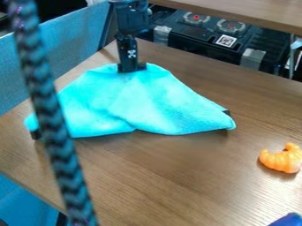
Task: Fold the cloth from bottom right to top left
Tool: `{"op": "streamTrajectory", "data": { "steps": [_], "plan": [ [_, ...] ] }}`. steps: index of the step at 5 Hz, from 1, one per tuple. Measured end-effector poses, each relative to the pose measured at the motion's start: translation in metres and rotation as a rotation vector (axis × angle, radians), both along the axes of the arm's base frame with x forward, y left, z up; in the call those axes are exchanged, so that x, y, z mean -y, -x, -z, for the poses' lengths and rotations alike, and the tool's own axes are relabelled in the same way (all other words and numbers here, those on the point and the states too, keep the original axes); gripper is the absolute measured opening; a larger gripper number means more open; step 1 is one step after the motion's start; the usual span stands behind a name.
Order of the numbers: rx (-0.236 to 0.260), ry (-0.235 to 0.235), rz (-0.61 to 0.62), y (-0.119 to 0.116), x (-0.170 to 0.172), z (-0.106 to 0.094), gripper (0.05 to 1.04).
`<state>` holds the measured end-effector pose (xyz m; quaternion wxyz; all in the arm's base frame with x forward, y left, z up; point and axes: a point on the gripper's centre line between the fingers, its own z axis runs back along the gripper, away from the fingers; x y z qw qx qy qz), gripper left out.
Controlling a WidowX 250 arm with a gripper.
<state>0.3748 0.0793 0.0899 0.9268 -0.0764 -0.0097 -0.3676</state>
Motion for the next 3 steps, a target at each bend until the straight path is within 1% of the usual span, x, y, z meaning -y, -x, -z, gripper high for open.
{"op": "streamTrajectory", "data": {
  "steps": [1,2,3],
  "plan": [
    [-0.004,-0.002,-0.017,-0.015,-0.007,0.0,0.056],
    [-0.02,0.008,-0.043,-0.025,-0.018,0.001,0.055],
    [-0.021,0.016,-0.059,-0.033,-0.027,-0.003,0.055]
  ]
}}
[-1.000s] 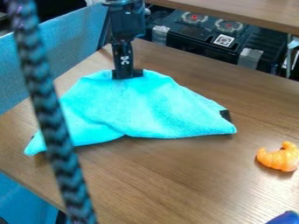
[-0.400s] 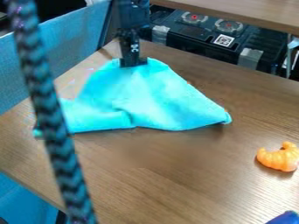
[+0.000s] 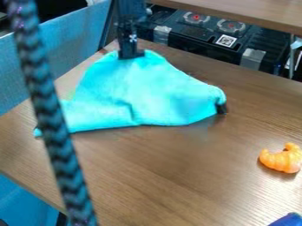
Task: Fold the cloth from bottom right to top left
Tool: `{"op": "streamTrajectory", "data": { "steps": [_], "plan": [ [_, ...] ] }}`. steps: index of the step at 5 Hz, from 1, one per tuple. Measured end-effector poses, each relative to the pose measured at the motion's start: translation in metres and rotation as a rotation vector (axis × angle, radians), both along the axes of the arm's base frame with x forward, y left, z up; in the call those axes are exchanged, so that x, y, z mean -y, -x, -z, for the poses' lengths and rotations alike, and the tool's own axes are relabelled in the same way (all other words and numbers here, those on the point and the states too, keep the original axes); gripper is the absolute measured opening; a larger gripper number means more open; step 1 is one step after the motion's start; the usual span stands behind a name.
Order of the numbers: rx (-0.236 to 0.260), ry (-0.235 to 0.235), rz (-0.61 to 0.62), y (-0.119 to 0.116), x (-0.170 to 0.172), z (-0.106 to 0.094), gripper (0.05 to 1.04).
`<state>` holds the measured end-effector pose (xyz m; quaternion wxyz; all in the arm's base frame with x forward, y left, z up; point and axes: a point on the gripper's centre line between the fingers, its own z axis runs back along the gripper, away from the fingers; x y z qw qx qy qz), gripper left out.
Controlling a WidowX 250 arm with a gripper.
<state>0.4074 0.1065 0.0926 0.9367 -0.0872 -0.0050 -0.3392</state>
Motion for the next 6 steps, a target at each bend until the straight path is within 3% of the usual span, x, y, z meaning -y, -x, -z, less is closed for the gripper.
{"op": "streamTrajectory", "data": {
  "steps": [1,2,4,5,6],
  "plan": [
    [-0.039,-0.005,-0.013,-0.007,-0.007,0.009,0.093],
    [-0.07,-0.039,-0.012,-0.01,-0.015,0.019,0.233],
    [-0.072,-0.077,-0.018,-0.011,-0.012,0.034,0.808],
    [-0.077,-0.066,-0.017,-0.009,-0.01,0.041,1.001],
    [-0.048,-0.047,-0.019,-0.006,-0.006,0.033,1.001]
  ]
}}
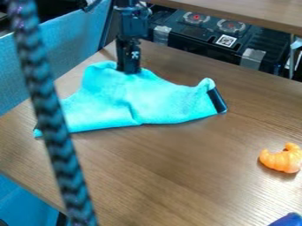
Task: Fold the cloth from bottom right to top left
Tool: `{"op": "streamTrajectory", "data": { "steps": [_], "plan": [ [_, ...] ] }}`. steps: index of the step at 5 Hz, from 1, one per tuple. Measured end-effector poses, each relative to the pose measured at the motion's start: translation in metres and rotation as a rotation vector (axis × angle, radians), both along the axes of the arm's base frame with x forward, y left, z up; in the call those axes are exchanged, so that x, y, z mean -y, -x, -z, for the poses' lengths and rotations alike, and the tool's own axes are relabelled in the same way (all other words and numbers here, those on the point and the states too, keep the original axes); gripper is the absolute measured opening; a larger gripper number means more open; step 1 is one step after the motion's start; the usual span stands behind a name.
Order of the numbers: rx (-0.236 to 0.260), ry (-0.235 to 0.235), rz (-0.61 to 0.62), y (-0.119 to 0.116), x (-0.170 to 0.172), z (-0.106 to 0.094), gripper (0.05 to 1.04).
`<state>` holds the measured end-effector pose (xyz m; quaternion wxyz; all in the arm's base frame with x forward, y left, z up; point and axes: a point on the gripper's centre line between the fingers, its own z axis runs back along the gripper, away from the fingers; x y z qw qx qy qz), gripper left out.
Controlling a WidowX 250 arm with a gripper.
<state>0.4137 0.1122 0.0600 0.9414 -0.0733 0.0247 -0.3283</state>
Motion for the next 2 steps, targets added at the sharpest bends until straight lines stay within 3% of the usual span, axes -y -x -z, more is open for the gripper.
{"op": "streamTrajectory", "data": {
  "steps": [1,2],
  "plan": [
    [0.083,0.031,-0.005,0.016,0.002,-0.036,1.0],
    [0.178,-0.002,-0.035,0.045,-0.003,-0.071,0.999]
  ]
}}
